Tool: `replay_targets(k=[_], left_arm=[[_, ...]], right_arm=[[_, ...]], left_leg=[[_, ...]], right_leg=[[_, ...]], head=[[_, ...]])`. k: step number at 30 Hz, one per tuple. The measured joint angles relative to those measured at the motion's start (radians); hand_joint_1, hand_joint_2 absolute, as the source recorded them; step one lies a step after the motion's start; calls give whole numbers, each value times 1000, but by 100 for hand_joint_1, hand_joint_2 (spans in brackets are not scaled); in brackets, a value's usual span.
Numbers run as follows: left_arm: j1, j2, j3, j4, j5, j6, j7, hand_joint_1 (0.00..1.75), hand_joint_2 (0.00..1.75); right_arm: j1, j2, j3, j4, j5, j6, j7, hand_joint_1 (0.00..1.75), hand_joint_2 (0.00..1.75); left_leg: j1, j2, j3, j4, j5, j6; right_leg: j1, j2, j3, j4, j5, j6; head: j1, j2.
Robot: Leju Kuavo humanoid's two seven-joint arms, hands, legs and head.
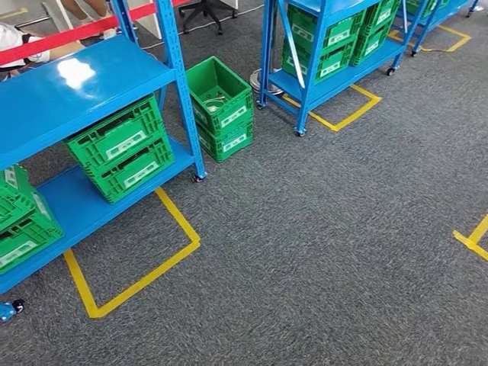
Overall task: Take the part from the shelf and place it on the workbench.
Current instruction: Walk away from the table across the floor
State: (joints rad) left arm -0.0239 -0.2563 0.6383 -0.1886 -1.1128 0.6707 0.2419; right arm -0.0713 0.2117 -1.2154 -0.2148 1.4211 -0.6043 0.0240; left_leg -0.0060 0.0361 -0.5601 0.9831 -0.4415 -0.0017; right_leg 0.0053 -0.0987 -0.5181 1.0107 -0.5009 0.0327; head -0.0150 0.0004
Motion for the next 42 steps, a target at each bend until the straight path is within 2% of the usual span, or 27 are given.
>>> replay_targets(k=[2, 4, 5, 6, 7, 8, 10, 12, 13, 15, 16, 18, 20, 21, 22, 24, 26, 28, 30, 32, 34, 36, 37, 38, 39, 41, 42], left_arm=[[0, 0, 0, 0, 0, 0, 0, 0, 0], [-2, -1, 0, 0, 0, -1, -1, 0, 0], [-3, -1, 0, 0, 0, -2, -1, 0, 0], [-2, -1, 0, 0, 0, -3, -1, 0, 0], [-1, 0, 0, 0, 0, -4, -1, 0, 0], [-1, -1, 0, 0, 0, -4, -2, 0, 0], [-1, -1, 0, 0, 0, -5, -4, 0, 0], [-3, 0, 0, 0, 0, -7, -7, 0, 0], [-3, 0, 0, 0, 0, -8, -8, 0, 0], [0, 0, 0, 0, 0, -13, -8, 0, 0], [0, 0, 0, 0, 0, -16, -8, 0, 0], [-2, -1, 0, 0, 0, -20, -8, 0, 0], [-5, -1, 0, 0, 0, -21, -7, 0, 0], [-5, 0, 0, 0, 0, -22, -7, 0, 0], [-5, 0, 0, 0, 0, -23, -7, 0, 0], [-4, 0, 0, 0, 0, -24, -7, 0, 0], [-7, 0, 0, 0, 0, -24, -7, 0, 0], [-10, 0, 0, 0, 0, -24, -7, 0, 0], [-7, 0, 0, 0, 0, -24, -7, 0, 0], [-5, 0, 0, 0, 0, -24, -7, 0, 0], [-7, -1, 1, 0, 0, -24, -6, 0, 0], [-8, -1, 1, 0, 0, -24, -6, 0, 0], [-7, -1, 1, 0, 0, -25, -6, 0, 0], [-7, 0, 1, 0, 0, -26, -7, 0, 0], [-6, -1, 1, 0, 0, -27, -7, 0, 0], [-8, 0, 1, 0, 0, -28, -9, 0, 0], [-9, 0, 1, 0, 0, -28, -9, 0, 0]], right_arm=[[0, 0, 1, 0, 0, 0, 0, 0, 0], [3, 0, 1, 0, 0, 0, 0, 0, 0], [4, 0, 1, 0, -1, 0, 0, 0, 0], [5, 0, 1, 0, -1, 0, 0, 0, 0], [5, 0, 1, 0, -1, 0, 0, 0, 0], [5, 0, 1, 0, -2, 0, 0, 0, 0], [5, 0, 2, 0, -2, 0, 0, 0, 0], [4, 0, 3, 0, -2, 0, 0, 0, 0], [3, 0, 3, 0, -2, 0, 0, 0, 0], [2, 0, 5, 0, -1, 0, 1, 0, 0], [2, 1, 5, 0, -1, 0, 1, 0, 0], [3, 1, 6, 0, 0, 0, 2, 0, 0], [5, 1, 6, 0, 1, 0, 2, 0, 0], [6, 1, 6, 0, 1, 0, 2, 0, 0], [5, 0, 6, 0, 1, 1, 2, 0, 0], [3, 0, 7, 0, 1, 1, 2, 0, 0], [2, 0, 7, 0, 1, 1, 2, 0, 0], [2, 0, 7, 0, 1, 1, 2, 0, 0], [0, 0, 8, 0, 1, 1, 2, 0, 0], [-1, 0, 8, 0, 1, 1, 1, 0, 0], [1, 0, 8, 0, 1, 1, 1, 0, 0], [4, 0, 8, 0, 1, 1, 1, 0, 0], [5, 0, 8, 0, 0, 2, 1, 0, 0], [5, 0, 8, 0, -1, 3, 1, 0, 0], [4, 0, 8, 0, -1, 3, 1, 0, 0], [4, 0, 8, 0, -2, 4, 1, 0, 0], [3, 0, 8, 1, -2, 4, 1, 0, 0]], left_leg=[[5, -19, 1, -3, 4, 12], [6, -39, -1, -3, 5, 19], [6, -51, -1, -3, 5, 21], [6, -63, -1, -3, 5, 21], [6, -76, 0, -2, 5, 20], [7, -89, 1, -2, 6, 19], [7, -114, 2, 1, 6, 12], [6, -134, -4, 3, 8, 0], [7, -143, -8, 3, 12, -7], [11, -151, -15, 2, 15, -18], [10, -137, -22, 15, 5, -23], [8, -87, -63, 101, -47, -31], [8, -55, -126, 236, -108, -36], [8, -51, -145, 279, -118, -37], [8, -49, -147, 285, -110, -36], [6, -35, -95, 191, -51, -31], [0, 7, -26, 61, -5, -22], [-5, 27, -1, 5, 2, -12], [-4, 7, -3, -1, 4, -1], [2, -13, -3, -5, 10, 11], [5, -33, -3, -6, 13, 19], [5, -57, -5, -6, 14, 21], [6, -70, -4, -6, 14, 21], [7, -83, -3, -5, 15, 20], [8, -96, -3, -5, 15, 18], [9, -120, -5, 0, 15, 9], [8, -131, -9, 2, 17, 2]], right_leg=[[-4, 39, -25, 57, -37, 11], [-7, 81, -87, 188, -99, 17], [-8, 89, -119, 250, -120, 19], [-8, 93, -138, 283, -123, 19], [-9, 95, -140, 278, -106, 19], [-11, 99, -121, 231, -72, 19], [-18, 138, -60, 91, -5, 19], [-23, 172, -25, 14, 16, 15], [-22, 173, -22, 9, 13, 11], [-20, 154, -20, 8, 19, -3], [-21, 143, -19, 5, 22, -10], [-20, 118, -20, 2, 25, -21], [-17, 91, -21, 1, 24, -26], [-15, 77, -21, 1, 23, -27], [-15, 64, -21, 1, 23, -28], [-14, 43, -18, 1, 21, -27], [-8, 26, -16, 4, 17, -21], [-2, 8, -14, 5, 13, -12], [-3, -4, -11, 4, 10, -1], [-5, 29, -25, 40, -17, 11], [-7, 78, -78, 159, -79, 18], [-8, 92, -138, 279, -120, 21], [-9, 94, -148, 292, -112, 22], [-11, 97, -138, 263, -85, 22], [-14, 105, -110, 201, -47, 23], [-24, 154, -50, 68, 5, 25], [-28, 175, -31, 29, 14, 23]], head=[[5, 0], [10, 0], [11, 0], [12, 0], [12, 0], [12, 0], [12, 0], [11, 0], [11, 0], [11, 0], [7, 0], [-1, 0], [-6, 0], [-6, 0], [-6, 0], [-6, 0], [-7, 0], [-5, 0], [-3, 0], [0, 0], [6, 0], [7, 0], [8, 0], [8, 0], [8, 0], [9, 0], [9, 0]])
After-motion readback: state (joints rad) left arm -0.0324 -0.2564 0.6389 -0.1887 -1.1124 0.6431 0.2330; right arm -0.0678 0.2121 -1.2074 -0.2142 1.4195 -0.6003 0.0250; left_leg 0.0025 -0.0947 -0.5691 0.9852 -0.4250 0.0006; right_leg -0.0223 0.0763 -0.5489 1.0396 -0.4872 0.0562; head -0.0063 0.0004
